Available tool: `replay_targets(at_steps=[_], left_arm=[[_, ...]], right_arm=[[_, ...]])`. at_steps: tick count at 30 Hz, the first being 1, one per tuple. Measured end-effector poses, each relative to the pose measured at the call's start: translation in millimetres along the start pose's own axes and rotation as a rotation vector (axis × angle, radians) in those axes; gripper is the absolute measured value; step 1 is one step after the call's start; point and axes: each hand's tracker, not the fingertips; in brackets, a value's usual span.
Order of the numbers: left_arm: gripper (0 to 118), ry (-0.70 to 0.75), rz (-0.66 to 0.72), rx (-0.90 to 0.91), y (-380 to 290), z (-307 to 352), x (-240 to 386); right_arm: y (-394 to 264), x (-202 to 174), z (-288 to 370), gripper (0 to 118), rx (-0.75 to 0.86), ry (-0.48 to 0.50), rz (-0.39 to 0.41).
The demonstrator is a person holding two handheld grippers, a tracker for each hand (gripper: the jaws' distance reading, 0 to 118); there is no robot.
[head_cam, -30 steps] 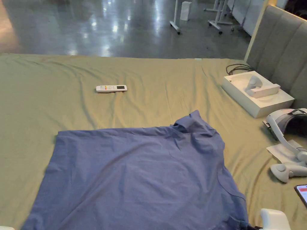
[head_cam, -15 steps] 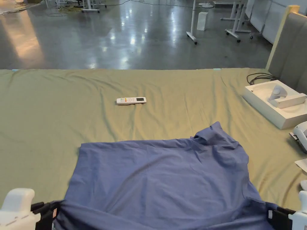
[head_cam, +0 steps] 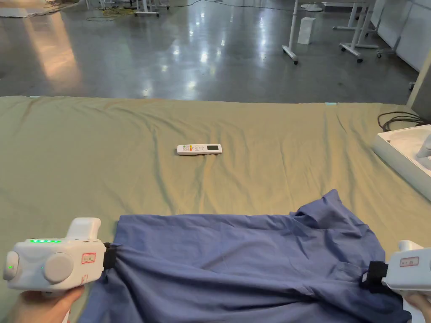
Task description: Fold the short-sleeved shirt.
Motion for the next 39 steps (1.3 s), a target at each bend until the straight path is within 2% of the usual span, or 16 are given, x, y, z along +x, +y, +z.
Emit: replay_targets(at_steps=[1, 2, 3, 4, 6, 9, 15, 19, 21, 22, 23, 25, 26, 29, 35, 39], left_arm=[[75, 0.002, 0.004, -0.004, 2, -1, -3], [87, -0.008, 0.051, -0.069, -5, -7, -2], [87, -0.015, 0.059, -0.083, -7, -7, -3], [87, -0.018, 0.045, -0.043, -10, 1, -3], [87, -0.073, 0.02, 0.054, -16, 38, 0], [87, -0.176, -0.023, 0.234, -22, 115, 13], [87, -0.125, -0.153, 0.638, -62, 279, 56], [87, -0.089, -0.117, 0.672, -94, 331, 83], [71, -0.008, -0.119, 0.703, -105, 348, 94], [50, -0.006, -0.141, 0.713, -109, 351, 97], [25, 0.0, -0.157, 0.727, -114, 356, 101], [13, 0.009, -0.163, 0.744, -119, 361, 106], [1, -0.01, -0.163, 0.733, -123, 367, 108], [1, -0.039, -0.172, 0.757, -135, 373, 114], [1, -0.037, -0.181, 0.705, -140, 373, 112], [1, -0.069, -0.147, 0.697, -139, 372, 104]], right_arm=[[-2, -1, -1, 30, 0.002, 0.002, 0.006], [-2, 2, 6, 60, 0.017, 0.024, 0.02], [-1, 4, 12, 82, 0.033, 0.063, 0.03], [-1, 4, 24, 88, 0.047, 0.096, 0.031], [-13, -4, 66, 84, 0.164, 0.047, 0.108], [-36, -16, 143, 86, 0.393, 0.114, 0.281], [-124, -44, 276, 89, 0.789, 0.157, 0.462], [-178, -64, 302, 90, 0.892, 0.122, 0.547], [-200, -75, 305, 88, 0.924, 0.085, 0.578], [-208, -79, 307, 86, 0.923, 0.068, 0.593], [-215, -83, 307, 75, 0.916, 0.066, 0.589], [-227, -87, 309, 48, 0.903, 0.066, 0.603], [-233, -88, 309, 34, 0.9, 0.067, 0.607], [-248, -89, 308, 0, 0.862, 0.054, 0.628], [-254, -79, 311, 0, 0.889, 0.078, 0.558], [-247, -78, 321, 0, 0.893, 0.081, 0.548]])
